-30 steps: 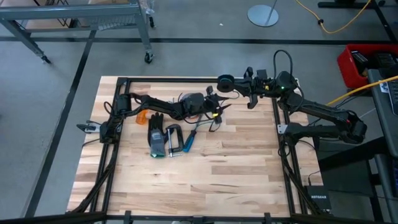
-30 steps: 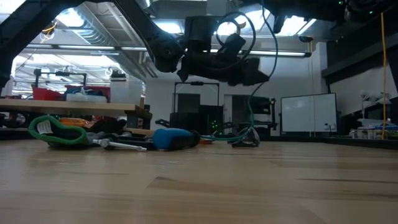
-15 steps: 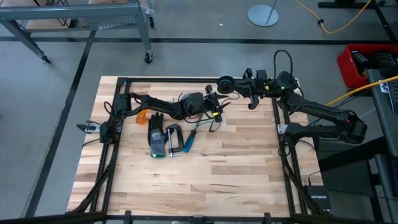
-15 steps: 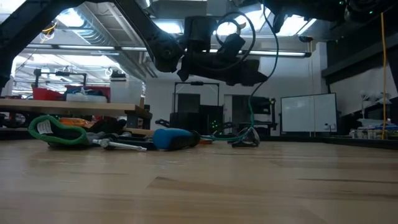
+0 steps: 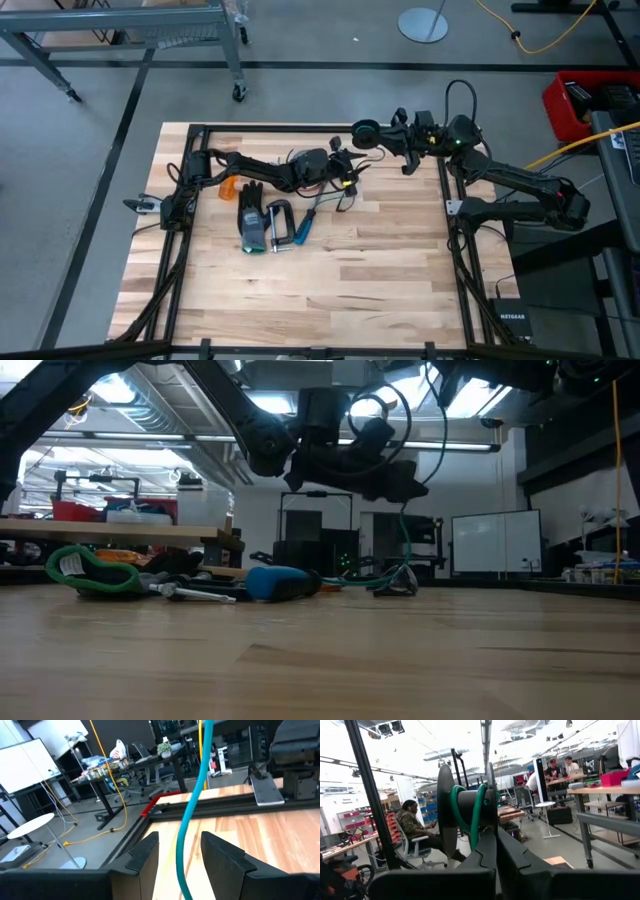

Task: Coil cords
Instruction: Coil the wire in the cable spool

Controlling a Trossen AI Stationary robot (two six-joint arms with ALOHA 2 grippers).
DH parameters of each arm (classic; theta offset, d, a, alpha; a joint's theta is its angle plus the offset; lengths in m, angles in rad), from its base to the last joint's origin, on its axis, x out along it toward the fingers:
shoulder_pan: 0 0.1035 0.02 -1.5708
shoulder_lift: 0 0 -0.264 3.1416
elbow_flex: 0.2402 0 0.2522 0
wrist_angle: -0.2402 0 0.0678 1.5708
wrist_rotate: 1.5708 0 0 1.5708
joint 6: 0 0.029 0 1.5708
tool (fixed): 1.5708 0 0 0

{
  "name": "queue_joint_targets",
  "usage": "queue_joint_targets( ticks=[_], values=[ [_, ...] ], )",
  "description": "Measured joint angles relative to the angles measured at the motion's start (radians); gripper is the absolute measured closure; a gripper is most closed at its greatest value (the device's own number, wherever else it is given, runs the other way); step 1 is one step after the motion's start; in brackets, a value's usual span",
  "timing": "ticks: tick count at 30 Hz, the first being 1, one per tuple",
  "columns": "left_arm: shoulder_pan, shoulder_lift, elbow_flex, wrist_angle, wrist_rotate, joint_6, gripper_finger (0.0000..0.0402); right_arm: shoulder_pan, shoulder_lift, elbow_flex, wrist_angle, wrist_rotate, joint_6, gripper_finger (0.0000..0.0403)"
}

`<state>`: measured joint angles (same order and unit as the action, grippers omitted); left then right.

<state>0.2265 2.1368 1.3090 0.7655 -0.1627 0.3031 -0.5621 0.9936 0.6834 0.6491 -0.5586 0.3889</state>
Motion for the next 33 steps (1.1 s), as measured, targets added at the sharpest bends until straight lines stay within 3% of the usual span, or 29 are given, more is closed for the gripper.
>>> queue_joint_targets(
  ticks=[8, 17, 23, 33],
  values=[
    [0.011, 0.0, 0.0, -0.005, -0.001, -0.009, 0.0281, 0.0, 0.0, 0.0, 0.008, 0.002, 0.0, 0.0402],
    [-0.001, 0.0, 0.0, -0.033, 0.0, -0.02, 0.039, 0.0, 0.0, 0.0, 0.007, 0.0, -0.003, 0.0402],
    [-0.01, -0.001, 0.0, -0.059, -0.001, -0.087, 0.0397, -0.021, -0.003, 0.0, -0.014, 0.008, -0.053, 0.0402],
    [-0.003, -0.017, 0.0, -0.184, -0.048, -0.262, 0.0399, -0.171, -0.004, 0.0, -0.196, -0.033, -0.083, 0.0402]
  ],
)
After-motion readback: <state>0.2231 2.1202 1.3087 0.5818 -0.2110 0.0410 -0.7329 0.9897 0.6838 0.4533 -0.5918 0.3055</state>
